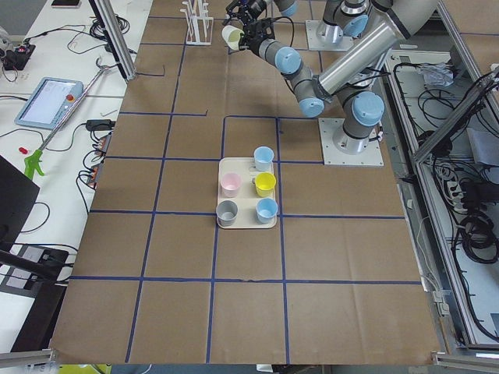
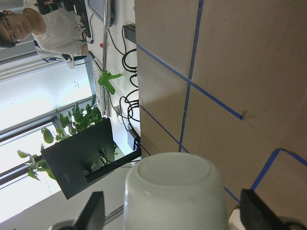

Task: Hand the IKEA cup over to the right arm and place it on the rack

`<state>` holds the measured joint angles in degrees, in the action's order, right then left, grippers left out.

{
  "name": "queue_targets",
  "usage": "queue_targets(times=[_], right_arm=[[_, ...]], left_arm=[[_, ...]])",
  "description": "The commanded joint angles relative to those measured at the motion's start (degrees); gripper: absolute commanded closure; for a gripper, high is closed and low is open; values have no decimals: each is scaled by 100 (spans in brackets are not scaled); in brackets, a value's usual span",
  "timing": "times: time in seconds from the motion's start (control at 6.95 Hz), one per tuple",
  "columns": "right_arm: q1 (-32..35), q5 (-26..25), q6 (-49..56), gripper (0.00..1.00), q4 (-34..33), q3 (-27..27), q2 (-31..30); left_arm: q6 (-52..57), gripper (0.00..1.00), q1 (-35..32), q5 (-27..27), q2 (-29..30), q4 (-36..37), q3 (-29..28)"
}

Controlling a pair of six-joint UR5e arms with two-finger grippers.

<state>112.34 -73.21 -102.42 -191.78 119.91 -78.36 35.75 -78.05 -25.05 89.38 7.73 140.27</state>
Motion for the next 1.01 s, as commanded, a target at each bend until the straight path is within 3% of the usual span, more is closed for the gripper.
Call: queue_targets(times=[0.0,0.58,0.72,0.86], right_arm=[[42,0,-15,0,0,-125,83],[86,0,-59,3,0,-126,163],[78,0,-41,8,0,-126,171],[78,0,-24,23,-8,-126,163]], left_arm=[[-7,100,0,0,0,0,0],[-15,100,0,9,0,0,0],[-42,100,0,9,0,0,0],[-42,100,0,9,0,0,0]])
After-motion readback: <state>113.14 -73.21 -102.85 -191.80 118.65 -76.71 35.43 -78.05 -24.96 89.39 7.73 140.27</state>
